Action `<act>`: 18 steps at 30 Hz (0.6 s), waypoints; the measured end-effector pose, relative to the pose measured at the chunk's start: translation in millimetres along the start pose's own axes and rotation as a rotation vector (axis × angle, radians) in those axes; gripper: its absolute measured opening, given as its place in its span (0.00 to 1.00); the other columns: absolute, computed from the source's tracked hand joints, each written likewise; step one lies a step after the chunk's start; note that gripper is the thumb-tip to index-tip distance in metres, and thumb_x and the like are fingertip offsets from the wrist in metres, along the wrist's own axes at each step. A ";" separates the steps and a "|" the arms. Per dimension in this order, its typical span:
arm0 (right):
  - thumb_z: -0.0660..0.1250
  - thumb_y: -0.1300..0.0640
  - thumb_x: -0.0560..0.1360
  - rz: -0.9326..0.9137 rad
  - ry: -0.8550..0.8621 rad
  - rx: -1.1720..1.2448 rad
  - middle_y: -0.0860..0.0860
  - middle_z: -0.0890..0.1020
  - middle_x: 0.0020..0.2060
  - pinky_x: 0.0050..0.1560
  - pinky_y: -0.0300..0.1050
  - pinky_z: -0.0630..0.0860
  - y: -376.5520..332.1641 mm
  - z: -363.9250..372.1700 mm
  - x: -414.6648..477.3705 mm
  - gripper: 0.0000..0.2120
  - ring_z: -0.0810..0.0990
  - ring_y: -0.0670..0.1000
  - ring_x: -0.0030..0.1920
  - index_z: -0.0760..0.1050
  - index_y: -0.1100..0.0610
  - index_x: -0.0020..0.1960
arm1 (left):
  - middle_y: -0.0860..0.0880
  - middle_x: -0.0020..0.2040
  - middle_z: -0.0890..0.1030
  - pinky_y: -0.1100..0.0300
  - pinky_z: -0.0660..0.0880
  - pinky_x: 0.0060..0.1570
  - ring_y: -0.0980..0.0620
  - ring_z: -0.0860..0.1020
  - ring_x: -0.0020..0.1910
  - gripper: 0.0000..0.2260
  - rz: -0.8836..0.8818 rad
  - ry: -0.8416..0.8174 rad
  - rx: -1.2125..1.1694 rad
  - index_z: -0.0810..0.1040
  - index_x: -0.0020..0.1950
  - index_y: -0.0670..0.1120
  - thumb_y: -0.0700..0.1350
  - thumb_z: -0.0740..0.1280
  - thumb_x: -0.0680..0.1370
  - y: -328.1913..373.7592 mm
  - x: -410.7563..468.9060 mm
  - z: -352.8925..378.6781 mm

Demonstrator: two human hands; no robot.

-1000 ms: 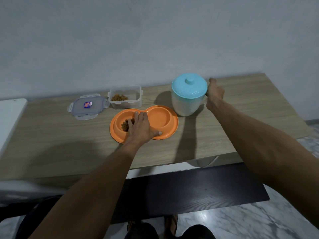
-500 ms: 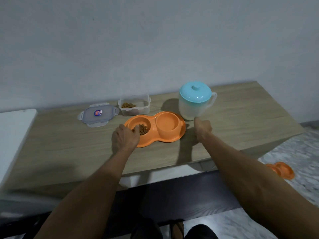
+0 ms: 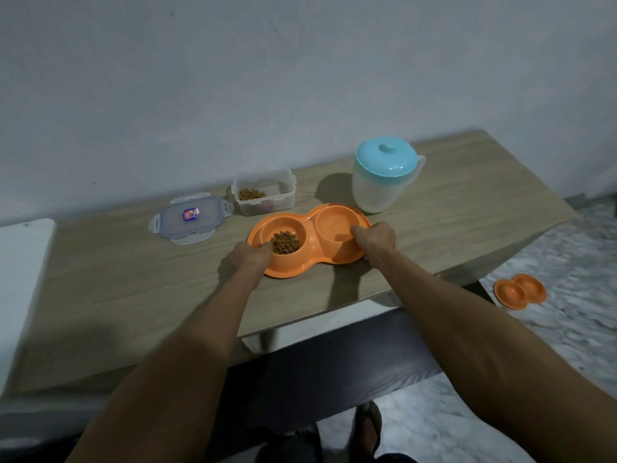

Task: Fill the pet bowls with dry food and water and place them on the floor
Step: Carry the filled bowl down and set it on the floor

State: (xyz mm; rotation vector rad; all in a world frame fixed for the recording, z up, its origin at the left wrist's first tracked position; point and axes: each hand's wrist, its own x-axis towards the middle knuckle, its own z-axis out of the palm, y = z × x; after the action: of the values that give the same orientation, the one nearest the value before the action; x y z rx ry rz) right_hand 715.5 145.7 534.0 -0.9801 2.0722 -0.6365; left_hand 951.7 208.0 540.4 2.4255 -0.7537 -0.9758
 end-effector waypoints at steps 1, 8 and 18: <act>0.70 0.41 0.62 0.005 0.011 0.005 0.61 0.79 0.57 0.53 0.58 0.81 1.8 -3.4 -6.3 0.33 0.80 0.63 0.54 0.78 0.62 0.59 | 0.46 0.44 0.84 0.49 0.81 0.48 0.41 0.84 0.42 0.27 -0.006 -0.018 -0.027 0.78 0.49 0.45 0.67 0.66 0.63 0.1 -3.7 -0.5; 0.71 0.43 0.68 0.050 0.083 0.030 0.61 0.79 0.56 0.50 0.50 0.79 33.7 -45.6 -22.6 0.28 0.80 0.62 0.53 0.79 0.63 0.58 | 0.43 0.52 0.82 0.50 0.81 0.49 0.41 0.82 0.49 0.27 0.042 -0.071 -0.158 0.79 0.59 0.43 0.60 0.71 0.68 10.9 -46.8 18.0; 0.72 0.47 0.68 0.073 0.216 0.189 0.61 0.81 0.54 0.51 0.56 0.82 98.4 -174.7 -6.1 0.25 0.82 0.62 0.51 0.78 0.65 0.57 | 0.40 0.56 0.80 0.45 0.81 0.50 0.39 0.81 0.50 0.27 0.186 -0.173 -0.162 0.79 0.57 0.41 0.58 0.74 0.66 63.6 -130.2 101.7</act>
State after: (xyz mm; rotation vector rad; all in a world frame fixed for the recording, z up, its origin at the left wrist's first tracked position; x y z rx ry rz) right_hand 537.2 228.6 573.7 -0.7525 2.1756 -0.9156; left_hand 778.3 222.2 572.7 2.1117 -0.9039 -1.1343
